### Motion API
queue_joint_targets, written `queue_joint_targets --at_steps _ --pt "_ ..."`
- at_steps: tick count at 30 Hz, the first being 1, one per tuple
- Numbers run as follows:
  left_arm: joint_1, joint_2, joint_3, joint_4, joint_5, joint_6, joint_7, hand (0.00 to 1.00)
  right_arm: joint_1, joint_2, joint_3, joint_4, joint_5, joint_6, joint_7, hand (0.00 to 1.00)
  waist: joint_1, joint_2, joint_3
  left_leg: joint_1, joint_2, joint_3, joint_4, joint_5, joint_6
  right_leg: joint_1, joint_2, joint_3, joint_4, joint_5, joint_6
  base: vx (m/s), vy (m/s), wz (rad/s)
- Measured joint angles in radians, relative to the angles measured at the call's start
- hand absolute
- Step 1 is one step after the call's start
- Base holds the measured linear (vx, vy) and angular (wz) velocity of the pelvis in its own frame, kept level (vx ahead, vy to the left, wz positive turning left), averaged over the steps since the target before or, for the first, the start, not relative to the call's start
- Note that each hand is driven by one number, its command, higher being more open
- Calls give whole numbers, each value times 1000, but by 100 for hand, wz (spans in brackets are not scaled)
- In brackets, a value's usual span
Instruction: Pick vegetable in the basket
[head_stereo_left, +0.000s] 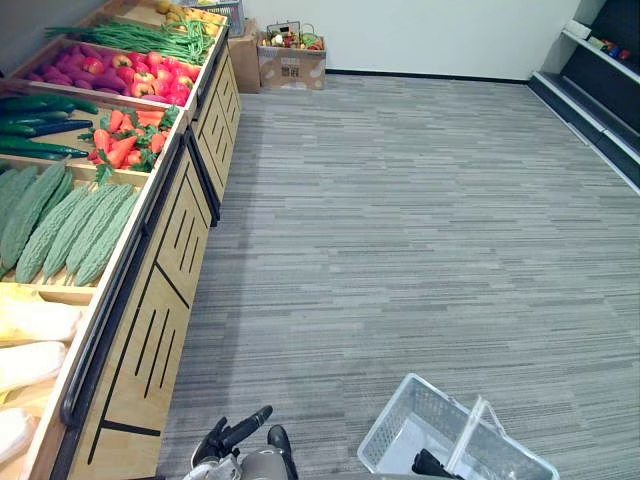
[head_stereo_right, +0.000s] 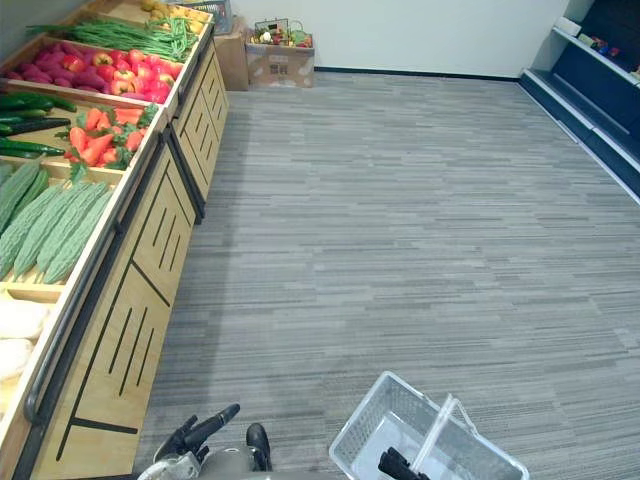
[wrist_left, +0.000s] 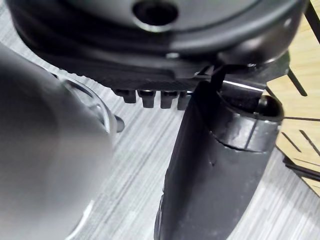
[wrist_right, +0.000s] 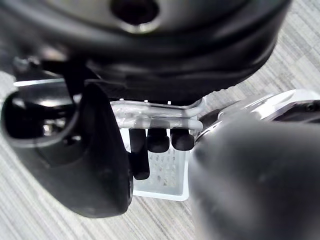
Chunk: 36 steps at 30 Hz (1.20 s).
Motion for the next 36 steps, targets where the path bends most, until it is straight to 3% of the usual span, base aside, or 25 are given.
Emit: queue_joint_targets --at_steps 3,4,6,7,8,11,13,17,18,19,20,21,22,24,25,26,28,30,32,36 --pt "10 -3 -1 5 0 0 1 100 -2 -2 4 1 -31 -5 6 0 7 13 -10 53 -17 29 -55 2 -7 9 -14 -3 15 1 2 75 45 -28" --pt "12 -16 -3 16 0 0 -1 100 -2 -15 4 1 -38 -13 6 0 5 28 -21 62 -20 40 -79 -9 -9 -27 -18 -22 76 -4 11 41 95 -28" --pt "19 -23 -15 19 1 2 -3 100 -3 -33 1 -7 -35 -25 6 0 2 45 -31 85 -28 65 -122 -10 -9 -99 -42 -48 229 -32 51 31 105 -25" --pt "21 -22 -17 19 1 2 -1 100 -4 -37 -1 -13 -34 -26 6 0 1 45 -31 99 -35 70 -135 -10 -9 -123 -52 -57 288 -41 65 43 129 -6" --pt "25 -11 -39 18 1 2 3 100 -9 -40 -17 -25 -36 -24 9 0 0 33 -34 137 -58 72 -165 -11 -8 -176 -97 -69 452 -55 87 59 121 5" --pt "32 1 -50 17 0 -4 5 100 -13 -27 -38 -28 -43 -24 14 0 -9 9 -49 187 -94 38 -192 -20 6 -236 -163 -82 636 -74 93 118 65 32" --pt "32 6 -71 17 -2 -19 4 100 -21 -11 -38 -35 -58 -24 24 0 -20 2 -54 194 -86 -23 -192 -28 11 -261 -149 -134 618 -165 85 107 -12 66" --pt "20 -6 -91 16 -12 -26 5 100 -38 -19 -38 -48 -76 -26 57 0 -26 37 -39 186 -35 -145 -190 -31 5 -318 -55 -65 432 -182 85 52 -108 90" --pt "15 -9 -89 17 -18 -26 5 100 -44 -18 -38 -50 -75 -26 66 0 -28 43 -37 167 -23 -200 -190 -31 4 -341 -20 13 349 -169 90 2 -218 131" --pt "11 -6 -80 17 -17 -27 2 100 -48 -13 -39 -52 -75 -25 68 0 -28 35 -35 142 -26 -263 -190 -31 4 -349 -3 101 240 -136 91 7 -245 147" --pt "12 2 -67 15 -17 -27 -1 100 -47 -4 -38 -50 -75 -23 67 0 -26 10 -41 125 -47 -282 -188 -31 -3 -343 -11 142 158 -129 102 63 -254 159" --pt "3 27 -42 2 -15 -26 -9 100 -47 18 -39 -46 -75 -18 66 0 -27 -44 -39 77 -70 -225 -47 -65 -16 -327 -57 137 98 -46 141 214 -235 192" --pt "18 4 -7 -29 -15 -28 -7 100 -29 5 -42 -49 -74 -20 50 0 -24 -31 -29 32 -54 -183 116 -174 -9 -295 -44 77 133 4 135 316 -182 171" --pt "40 -40 30 -37 -11 -31 -5 100 -45 -16 -36 -58 -73 -10 47 0 -3 35 -15 65 -5 -205 114 -221 -21 -333 17 124 307 4 130 243 -62 93" --pt "59 -55 60 -43 -9 -23 1 100 -46 -24 -33 -81 -72 -13 50 0 -1 64 -11 91 16 -248 102 -227 -30 -365 54 175 357 -26 88 200 -76 98" --pt "62 -49 61 -49 4 -25 -2 100 -40 -10 -1 -79 -72 -5 56 0 0 48 -21 92 12 -298 101 -232 -40 -361 68 212 264 -31 56 162 -78 109" --pt "63 -31 70 -66 4 -24 -1 100 -30 28 14 -70 -73 -7 54 0 10 -7 -28 95 -16 -348 116 -252 -66 -344 41 218 202 35 37 208 -167 103" --pt "71 -47 67 -63 4 -18 3 100 -34 22 38 -68 -76 -13 52 0 19 18 -50 110 11 -379 97 -254 -82 -333 63 182 217 30 32 273 -210 55" --pt "72 -49 65 -62 6 -13 -8 100 -36 22 65 -67 -76 -22 53 0 29 18 -67 145 6 -401 20 -218 -105 -315 56 142 215 -6 7 272 -207 42" --pt "72 -47 4 -62 40 -20 -17 100 -40 11 35 -33 -81 -23 49 0 26 34 -80 161 -4 -410 -55 -142 -123 -257 35 61 161 -19 1 154 -156 69"
